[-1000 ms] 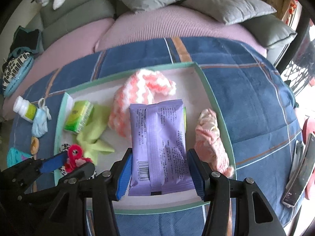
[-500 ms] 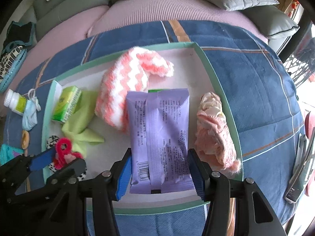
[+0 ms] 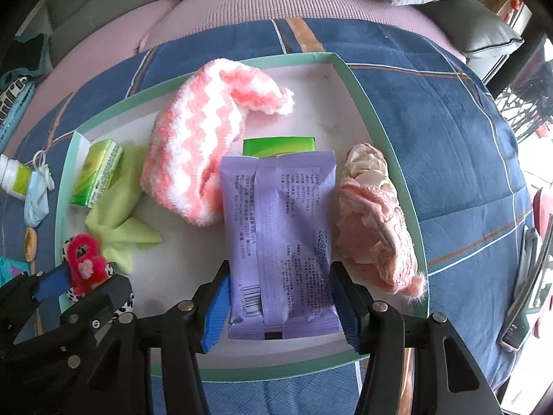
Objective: Organize soft objects
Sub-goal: 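Lower the purple packet into the tray and open the right tool while the left tool releases the red toy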
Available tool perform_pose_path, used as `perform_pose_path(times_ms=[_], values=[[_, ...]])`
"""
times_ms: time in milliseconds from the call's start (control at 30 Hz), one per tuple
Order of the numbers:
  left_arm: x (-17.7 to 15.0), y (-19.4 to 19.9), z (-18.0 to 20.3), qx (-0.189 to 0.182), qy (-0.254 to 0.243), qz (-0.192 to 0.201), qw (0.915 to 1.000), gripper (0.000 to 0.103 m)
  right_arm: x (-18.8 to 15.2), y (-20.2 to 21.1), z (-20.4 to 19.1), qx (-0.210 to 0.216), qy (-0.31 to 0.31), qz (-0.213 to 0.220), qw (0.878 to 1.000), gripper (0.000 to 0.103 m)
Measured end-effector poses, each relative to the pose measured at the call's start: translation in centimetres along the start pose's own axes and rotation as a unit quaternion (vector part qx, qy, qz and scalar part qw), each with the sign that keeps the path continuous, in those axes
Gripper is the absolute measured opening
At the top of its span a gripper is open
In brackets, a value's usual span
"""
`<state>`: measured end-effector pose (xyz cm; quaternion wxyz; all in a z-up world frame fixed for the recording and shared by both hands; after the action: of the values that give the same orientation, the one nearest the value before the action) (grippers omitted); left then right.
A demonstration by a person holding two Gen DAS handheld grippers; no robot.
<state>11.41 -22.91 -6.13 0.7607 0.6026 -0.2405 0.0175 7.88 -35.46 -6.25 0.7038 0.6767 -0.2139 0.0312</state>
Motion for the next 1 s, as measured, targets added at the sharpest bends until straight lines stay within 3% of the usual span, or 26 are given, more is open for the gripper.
perform_pose_path(times_ms=[367, 1000], values=[[0.0, 0.2, 0.1, -0.012, 0.012, -0.004, 0.9998, 0.058, 0.8, 0.3, 0.0, -0.002, -0.008, 0.005, 1.000, 0.062], [0.1, 3.2, 0.7, -0.045, 0.011, 0.017, 0.9988, 0.063, 1.8, 5.1, 0.8, -0.002, -0.025, 0.080, 0.996, 0.062]])
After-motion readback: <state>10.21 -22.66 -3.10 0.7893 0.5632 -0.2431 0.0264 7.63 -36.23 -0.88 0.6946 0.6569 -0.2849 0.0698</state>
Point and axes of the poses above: each gripper's, at about its wrist camera, not at the fingertips, and y roughly against the way its jaws point, z to its right, x to its top, the point moved 2 cm from there along -y, roughly the way its jaws point, and after that the axes turned 6 degrees about z, right-handed, at the moved point
